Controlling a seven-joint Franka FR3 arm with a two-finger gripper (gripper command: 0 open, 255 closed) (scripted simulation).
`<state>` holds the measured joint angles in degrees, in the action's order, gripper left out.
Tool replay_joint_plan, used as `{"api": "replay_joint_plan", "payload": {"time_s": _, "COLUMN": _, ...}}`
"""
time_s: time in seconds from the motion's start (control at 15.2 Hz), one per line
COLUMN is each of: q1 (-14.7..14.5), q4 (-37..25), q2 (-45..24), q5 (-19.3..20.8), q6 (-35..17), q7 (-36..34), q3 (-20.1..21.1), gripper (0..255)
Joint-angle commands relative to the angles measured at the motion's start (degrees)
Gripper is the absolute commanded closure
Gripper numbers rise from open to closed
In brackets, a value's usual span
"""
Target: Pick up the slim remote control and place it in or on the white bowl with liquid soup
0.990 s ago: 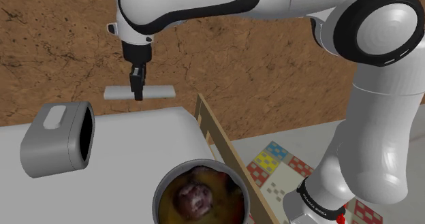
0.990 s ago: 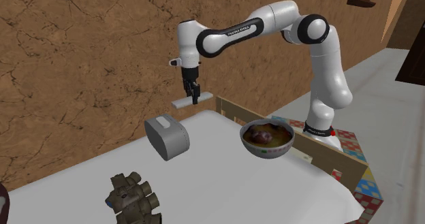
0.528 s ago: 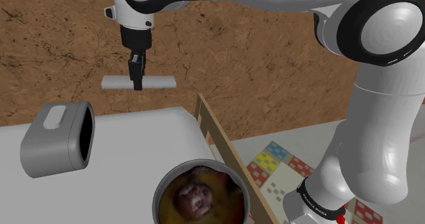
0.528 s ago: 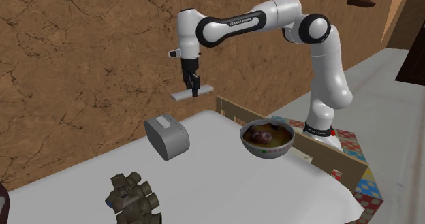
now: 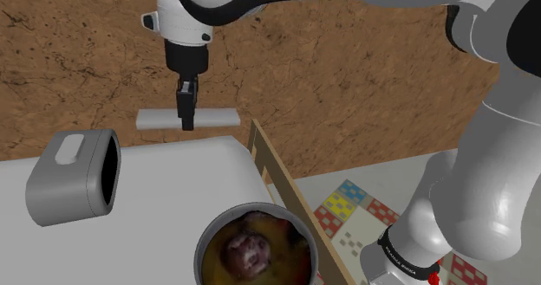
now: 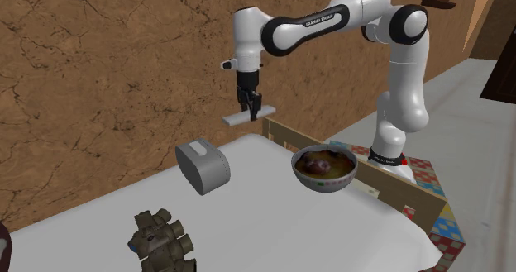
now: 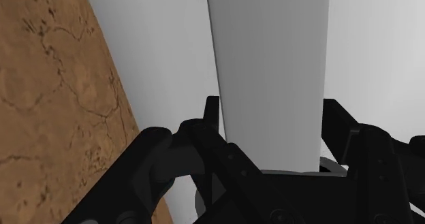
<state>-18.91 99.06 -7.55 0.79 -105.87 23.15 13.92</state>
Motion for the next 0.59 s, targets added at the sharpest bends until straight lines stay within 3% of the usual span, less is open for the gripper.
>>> {"api": "replay_joint_plan", "payload": {"time_s": 0.0, "q1": -0.5, "q4": 4.8, "q2": 3.8, "q5": -0.9, "q6": -1.2, "q7": -1.0, "q3": 0.6, "gripper": 255}}
{"api": "replay_joint_plan", "payload": {"time_s": 0.53, "q1": -3.7, "q4": 20.0, "q2": 17.3, "q5": -5.1, "q6": -3.4, "q7": -5.7, "q3": 3.7, "gripper": 255}}
